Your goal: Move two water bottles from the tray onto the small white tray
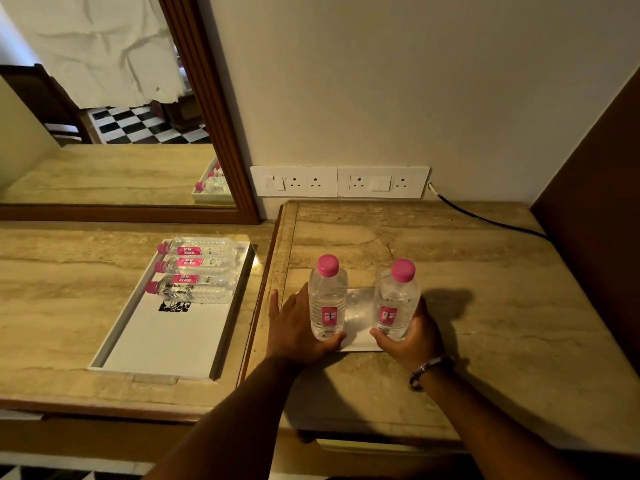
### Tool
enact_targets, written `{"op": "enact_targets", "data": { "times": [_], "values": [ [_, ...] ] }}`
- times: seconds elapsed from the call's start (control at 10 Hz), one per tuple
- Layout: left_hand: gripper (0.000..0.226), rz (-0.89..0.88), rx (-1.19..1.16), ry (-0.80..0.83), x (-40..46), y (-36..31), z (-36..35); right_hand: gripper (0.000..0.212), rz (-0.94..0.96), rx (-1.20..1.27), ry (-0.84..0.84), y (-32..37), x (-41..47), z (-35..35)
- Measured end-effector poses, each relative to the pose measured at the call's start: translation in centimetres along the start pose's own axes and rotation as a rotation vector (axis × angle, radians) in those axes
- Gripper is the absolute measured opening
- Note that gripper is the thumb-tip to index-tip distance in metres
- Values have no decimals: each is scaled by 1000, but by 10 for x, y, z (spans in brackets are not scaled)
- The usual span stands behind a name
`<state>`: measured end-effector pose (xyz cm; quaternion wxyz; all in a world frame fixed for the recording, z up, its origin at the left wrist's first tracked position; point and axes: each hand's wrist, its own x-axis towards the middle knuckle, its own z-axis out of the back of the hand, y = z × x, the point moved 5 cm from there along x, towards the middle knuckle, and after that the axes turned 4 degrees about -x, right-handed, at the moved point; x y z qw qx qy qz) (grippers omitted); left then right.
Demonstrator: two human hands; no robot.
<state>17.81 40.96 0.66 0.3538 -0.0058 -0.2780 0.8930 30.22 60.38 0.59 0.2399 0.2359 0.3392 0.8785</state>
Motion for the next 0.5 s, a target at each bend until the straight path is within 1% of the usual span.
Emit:
{"op": "enact_targets", "data": {
  "times": [0.2, 0.3, 0.4, 0.5],
  "values": [
    [103, 13, 18, 42, 2, -1, 0, 95, 0, 20, -4, 1, -1, 0],
    [108, 28, 26, 83, 3, 0, -2, 95, -18, 58, 5, -2, -3, 0],
    [115, 30, 37, 105, 3, -4, 3, 100, 0, 109, 27, 5, -1, 3],
    [119, 23, 16, 78, -6, 1, 6, 108, 27, 147, 62, 5, -8, 13]
  ]
}}
